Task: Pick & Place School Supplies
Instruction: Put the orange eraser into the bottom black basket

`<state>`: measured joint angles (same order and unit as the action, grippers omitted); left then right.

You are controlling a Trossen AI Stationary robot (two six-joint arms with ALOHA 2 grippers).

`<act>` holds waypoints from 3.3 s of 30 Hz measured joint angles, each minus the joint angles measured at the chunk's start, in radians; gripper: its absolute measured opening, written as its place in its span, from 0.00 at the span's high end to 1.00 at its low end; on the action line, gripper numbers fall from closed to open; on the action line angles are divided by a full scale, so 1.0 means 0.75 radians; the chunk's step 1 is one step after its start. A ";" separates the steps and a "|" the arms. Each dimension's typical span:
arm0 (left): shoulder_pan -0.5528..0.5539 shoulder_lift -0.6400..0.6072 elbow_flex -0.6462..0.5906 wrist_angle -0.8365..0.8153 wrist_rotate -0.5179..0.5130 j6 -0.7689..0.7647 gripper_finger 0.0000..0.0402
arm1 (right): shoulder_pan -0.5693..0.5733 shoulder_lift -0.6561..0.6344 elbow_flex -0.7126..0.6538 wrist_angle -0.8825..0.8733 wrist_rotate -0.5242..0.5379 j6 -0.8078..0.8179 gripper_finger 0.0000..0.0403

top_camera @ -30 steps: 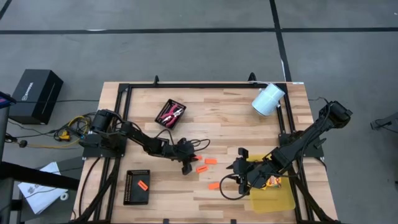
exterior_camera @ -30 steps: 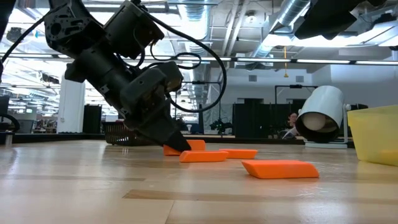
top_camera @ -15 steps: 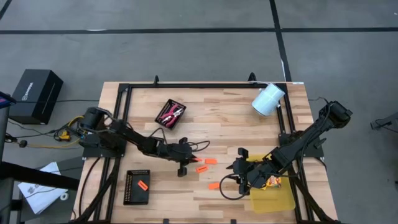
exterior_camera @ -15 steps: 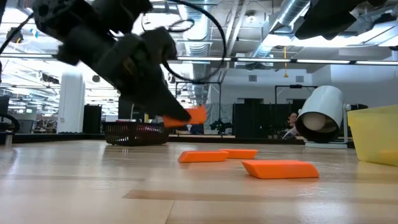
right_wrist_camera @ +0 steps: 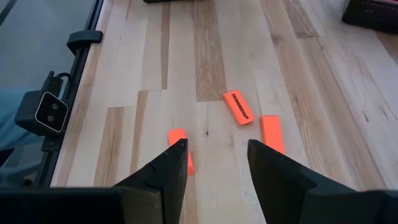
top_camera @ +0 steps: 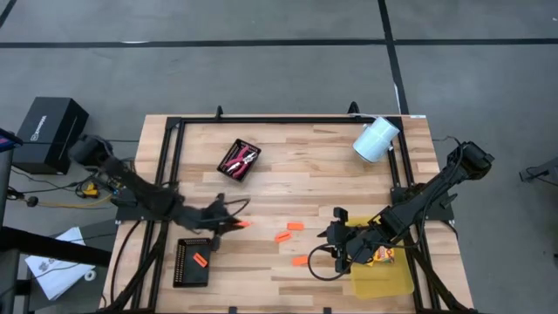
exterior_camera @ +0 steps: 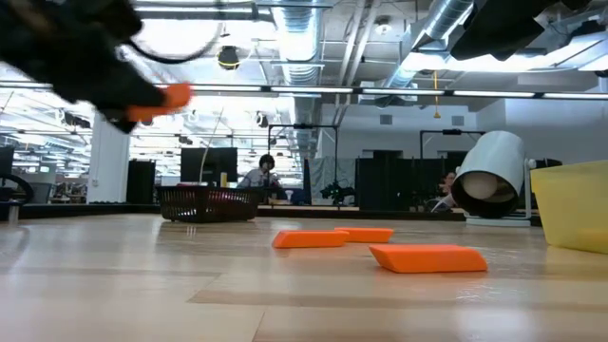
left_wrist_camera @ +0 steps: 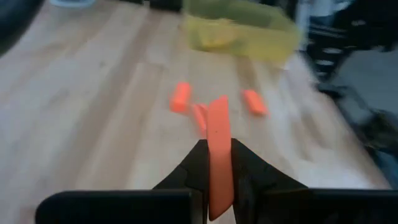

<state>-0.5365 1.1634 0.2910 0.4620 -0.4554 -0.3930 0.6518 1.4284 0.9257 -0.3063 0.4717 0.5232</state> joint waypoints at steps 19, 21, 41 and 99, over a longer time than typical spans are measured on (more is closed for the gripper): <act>-0.584 -0.189 -0.199 -0.023 0.033 -0.260 0.94 | -0.016 0.000 0.000 0.000 -0.003 0.136 0.61; -0.618 -0.189 -0.199 -0.026 0.040 -0.260 0.94 | -0.016 0.000 0.000 0.004 -0.003 0.142 0.61; -0.892 -0.189 -0.199 -0.322 0.117 -0.508 0.87 | -0.036 0.000 0.000 0.137 0.001 0.317 0.61; 0.355 0.047 -0.054 0.327 0.413 0.519 0.78 | -0.421 0.480 0.001 0.306 -0.147 0.151 1.00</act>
<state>-0.2703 1.1989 0.2504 0.7076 -0.1457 -0.0040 0.3360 1.7885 0.9260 -0.0766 0.3615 0.6365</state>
